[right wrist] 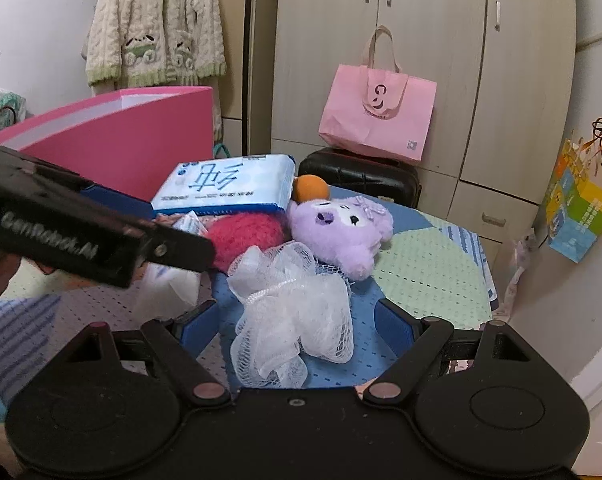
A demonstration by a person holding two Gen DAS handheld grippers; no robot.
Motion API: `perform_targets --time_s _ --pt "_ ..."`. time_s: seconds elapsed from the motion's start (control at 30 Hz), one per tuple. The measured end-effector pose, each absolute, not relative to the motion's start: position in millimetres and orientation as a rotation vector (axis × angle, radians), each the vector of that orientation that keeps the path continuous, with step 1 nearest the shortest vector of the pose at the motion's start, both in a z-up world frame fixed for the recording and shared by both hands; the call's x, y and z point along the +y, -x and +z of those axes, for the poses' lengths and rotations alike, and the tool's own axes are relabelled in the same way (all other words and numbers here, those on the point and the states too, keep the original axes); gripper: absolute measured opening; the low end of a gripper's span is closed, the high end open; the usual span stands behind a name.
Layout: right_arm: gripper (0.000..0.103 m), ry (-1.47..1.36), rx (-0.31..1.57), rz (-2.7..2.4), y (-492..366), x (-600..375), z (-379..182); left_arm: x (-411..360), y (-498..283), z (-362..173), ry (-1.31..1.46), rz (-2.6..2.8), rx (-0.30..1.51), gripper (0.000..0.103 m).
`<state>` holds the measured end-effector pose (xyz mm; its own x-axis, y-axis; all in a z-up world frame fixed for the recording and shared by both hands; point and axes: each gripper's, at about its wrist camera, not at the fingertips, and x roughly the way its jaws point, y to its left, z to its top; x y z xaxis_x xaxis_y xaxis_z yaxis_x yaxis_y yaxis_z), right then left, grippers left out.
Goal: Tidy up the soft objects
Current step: 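Move the left tool to the white medicine box while the right tool grasps the mesh bath puff, then close the left tool on the white medicine box and lift it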
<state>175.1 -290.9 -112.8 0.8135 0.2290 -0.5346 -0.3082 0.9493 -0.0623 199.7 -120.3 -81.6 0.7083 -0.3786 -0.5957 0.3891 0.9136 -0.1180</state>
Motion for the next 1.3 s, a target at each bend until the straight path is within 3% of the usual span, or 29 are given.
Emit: perform_targets --time_s 0.2,0.3,0.43,0.57,0.73,0.87,1.0,1.3 --pt "0.086 0.103 0.564 0.294 -180 -293 -116 -116 -210 -100 0.088 -0.358 0.692 0.074" --pt "0.077 0.085 0.568 0.304 -180 -293 -116 -115 -208 -106 0.114 -0.354 0.745 0.073" --pt "0.055 0.071 0.574 0.309 -182 -291 -117 -119 -210 -107 0.140 -0.340 0.759 0.073" --pt "0.047 0.038 0.573 0.294 -180 -292 -119 -123 -210 -110 0.157 -0.298 0.739 0.073" --pt "0.043 0.077 0.555 0.226 -169 -286 -123 -133 -194 -115 0.053 -0.289 0.687 0.072" --pt "0.043 0.063 0.544 0.193 -159 -288 -124 -133 -187 -117 0.009 -0.274 0.649 0.059" --pt "0.043 0.060 0.531 0.183 -153 -288 -125 -134 -184 -116 -0.032 -0.281 0.642 0.055" --pt "0.043 -0.001 0.519 0.181 -148 -297 -128 -135 -181 -117 -0.067 -0.287 0.644 0.058"
